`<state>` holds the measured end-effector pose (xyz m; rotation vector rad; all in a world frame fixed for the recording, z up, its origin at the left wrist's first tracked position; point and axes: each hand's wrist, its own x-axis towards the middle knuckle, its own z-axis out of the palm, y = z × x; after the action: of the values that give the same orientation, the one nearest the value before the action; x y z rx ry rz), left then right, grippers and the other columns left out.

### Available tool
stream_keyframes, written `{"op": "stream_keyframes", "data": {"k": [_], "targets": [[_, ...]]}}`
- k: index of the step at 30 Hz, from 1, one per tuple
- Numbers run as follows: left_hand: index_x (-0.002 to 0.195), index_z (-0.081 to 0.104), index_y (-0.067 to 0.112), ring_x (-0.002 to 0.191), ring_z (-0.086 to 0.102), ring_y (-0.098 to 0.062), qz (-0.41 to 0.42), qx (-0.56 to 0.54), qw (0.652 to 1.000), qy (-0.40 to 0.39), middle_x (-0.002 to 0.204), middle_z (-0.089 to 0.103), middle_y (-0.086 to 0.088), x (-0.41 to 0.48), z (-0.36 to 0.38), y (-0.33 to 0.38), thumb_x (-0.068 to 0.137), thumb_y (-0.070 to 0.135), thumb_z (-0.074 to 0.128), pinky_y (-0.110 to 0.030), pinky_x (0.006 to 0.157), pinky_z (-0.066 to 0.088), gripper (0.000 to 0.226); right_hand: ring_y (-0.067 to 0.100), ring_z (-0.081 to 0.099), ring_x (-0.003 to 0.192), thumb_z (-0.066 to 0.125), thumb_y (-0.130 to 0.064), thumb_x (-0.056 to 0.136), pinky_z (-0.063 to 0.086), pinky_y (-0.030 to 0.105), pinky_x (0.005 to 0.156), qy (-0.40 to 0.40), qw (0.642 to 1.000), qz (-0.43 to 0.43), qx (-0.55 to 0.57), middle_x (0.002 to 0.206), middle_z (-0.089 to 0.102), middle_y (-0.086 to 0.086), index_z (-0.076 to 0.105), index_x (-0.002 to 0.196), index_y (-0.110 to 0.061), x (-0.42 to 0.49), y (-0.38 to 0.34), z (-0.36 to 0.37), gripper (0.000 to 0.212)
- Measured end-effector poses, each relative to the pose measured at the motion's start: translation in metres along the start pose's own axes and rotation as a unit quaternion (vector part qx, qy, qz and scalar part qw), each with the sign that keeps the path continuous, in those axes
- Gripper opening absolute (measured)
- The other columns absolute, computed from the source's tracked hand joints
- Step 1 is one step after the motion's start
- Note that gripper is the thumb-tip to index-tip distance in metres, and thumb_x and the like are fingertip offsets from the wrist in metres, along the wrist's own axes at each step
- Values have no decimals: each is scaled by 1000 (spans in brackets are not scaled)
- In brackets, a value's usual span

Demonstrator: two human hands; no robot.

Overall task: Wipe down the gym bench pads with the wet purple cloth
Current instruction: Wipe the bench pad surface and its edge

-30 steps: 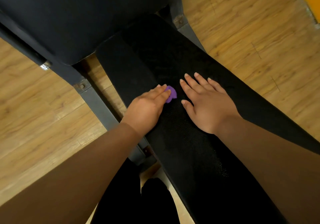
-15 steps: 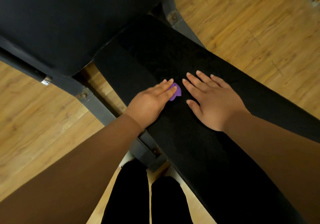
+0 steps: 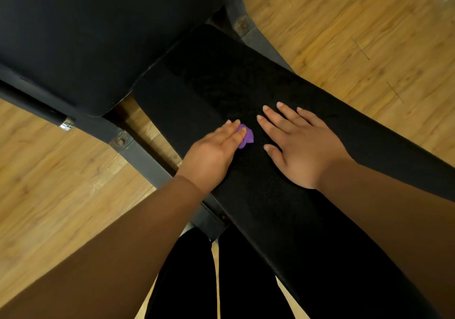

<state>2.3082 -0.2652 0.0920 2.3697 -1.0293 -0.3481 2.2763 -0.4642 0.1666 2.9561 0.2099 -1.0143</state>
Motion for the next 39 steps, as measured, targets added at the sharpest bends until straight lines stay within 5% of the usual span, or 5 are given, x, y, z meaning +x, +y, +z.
{"op": "stream_keyframes", "data": {"k": [14, 21, 27, 34, 39], "targets": [[124, 63, 1, 117, 61, -32, -60, 1, 998, 9, 128, 61, -18, -12, 1, 14, 88, 16, 41, -45, 96, 48, 45, 17, -13, 148, 10, -48, 99, -5, 39, 120, -13, 1000, -17, -5, 162, -11, -4, -7, 153, -25, 3, 2, 2, 61], [131, 57, 2, 128, 51, -36, -131, -42, 990, 13, 136, 54, -20, 37, 5, -16, 91, 2, 55, -54, 101, 46, 40, 14, -5, 149, 14, -40, 102, -4, 33, 118, 13, 999, -52, 5, 163, -3, -2, 1, 154, -20, 20, -7, 1, 57], [125, 62, 4, 119, 59, -28, -72, -11, 997, 27, 130, 61, -15, -12, -1, -16, 88, 13, 49, -41, 102, 39, 41, 14, -2, 149, 30, -41, 102, 2, 32, 119, 16, 999, -12, 42, 163, -2, 0, 2, 155, -18, 71, -10, -7, 64], [125, 62, 3, 119, 60, -31, -40, -13, 999, 9, 130, 60, -17, 3, 0, -47, 90, 16, 41, -40, 98, 44, 43, 14, 1, 149, 23, -40, 101, 2, 30, 119, 27, 999, -21, 32, 163, 3, 2, 8, 155, -16, 91, -25, 0, 61], [128, 59, 1, 122, 56, -36, -39, -23, 999, -2, 133, 57, -21, 11, 0, -58, 81, -5, 69, -50, 99, 46, 49, 15, 3, 149, 21, -38, 102, 3, 30, 119, 33, 999, -18, 21, 163, 5, 1, 10, 154, -16, 92, -27, 0, 58]]}}
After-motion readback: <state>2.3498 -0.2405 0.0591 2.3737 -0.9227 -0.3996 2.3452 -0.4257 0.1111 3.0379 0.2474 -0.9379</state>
